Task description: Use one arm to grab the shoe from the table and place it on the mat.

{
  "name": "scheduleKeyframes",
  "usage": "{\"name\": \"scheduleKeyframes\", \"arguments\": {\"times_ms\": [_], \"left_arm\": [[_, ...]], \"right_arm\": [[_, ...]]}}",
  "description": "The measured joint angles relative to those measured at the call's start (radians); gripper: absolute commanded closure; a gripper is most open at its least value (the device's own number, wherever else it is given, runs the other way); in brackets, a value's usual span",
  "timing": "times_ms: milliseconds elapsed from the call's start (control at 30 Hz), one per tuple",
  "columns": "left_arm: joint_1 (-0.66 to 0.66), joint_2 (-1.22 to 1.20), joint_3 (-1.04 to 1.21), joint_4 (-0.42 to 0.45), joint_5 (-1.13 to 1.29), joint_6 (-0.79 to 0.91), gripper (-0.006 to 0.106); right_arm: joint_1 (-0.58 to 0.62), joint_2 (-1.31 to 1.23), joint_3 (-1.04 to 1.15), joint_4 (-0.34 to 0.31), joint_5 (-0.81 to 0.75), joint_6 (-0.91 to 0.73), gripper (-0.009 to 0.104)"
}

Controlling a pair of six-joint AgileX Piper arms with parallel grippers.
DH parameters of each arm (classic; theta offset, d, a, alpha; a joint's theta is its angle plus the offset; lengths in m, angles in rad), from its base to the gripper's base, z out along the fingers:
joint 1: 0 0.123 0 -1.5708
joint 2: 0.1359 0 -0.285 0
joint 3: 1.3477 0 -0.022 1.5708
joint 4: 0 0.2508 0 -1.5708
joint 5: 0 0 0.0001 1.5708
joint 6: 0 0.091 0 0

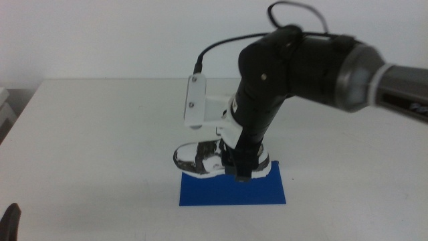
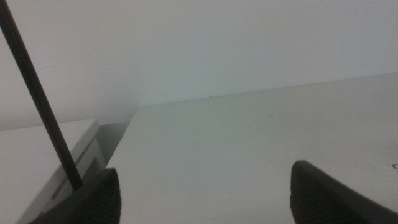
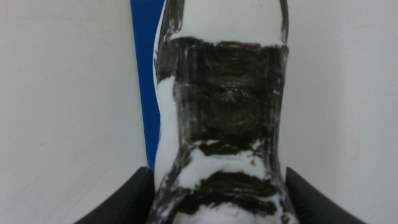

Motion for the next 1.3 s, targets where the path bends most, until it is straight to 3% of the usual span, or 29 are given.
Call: {"name": "scheduleKeyframes", "arguments": {"times_ms": [900, 933, 1000, 1033, 1067, 1200, 1300], "left_arm": [[0.0, 0.0, 0.0, 0.0, 0.0, 0.0, 0.007], [0.0, 0.0, 0.0, 0.0, 0.0, 0.0, 0.007], [0.0, 0.0, 0.0, 0.0, 0.0, 0.0, 0.007], [0.0, 0.0, 0.0, 0.0, 0.0, 0.0, 0.007], [0.0, 0.0, 0.0, 0.0, 0.0, 0.0, 0.007], [0.0, 0.0, 0.0, 0.0, 0.0, 0.0, 0.007], [0.0, 0.0, 0.0, 0.0, 0.0, 0.0, 0.007]], "right_arm": [[-0.047, 0.173, 0.0, 0.031, -0.06, -0.067, 0.099], [-0.048, 0.173, 0.0, 0.033, -0.059, -0.067, 0.088], [-0.048, 0.173, 0.0, 0.034, -0.055, -0.067, 0.08], [-0.048, 0.173, 0.0, 0.036, -0.052, -0.067, 0.07], [-0.048, 0.173, 0.0, 0.036, -0.052, -0.067, 0.038], [-0.048, 0.165, 0.0, 0.036, -0.061, -0.049, 0.017], [-0.058, 0.122, 0.0, 0.036, -0.061, -0.02, 0.01]]}}
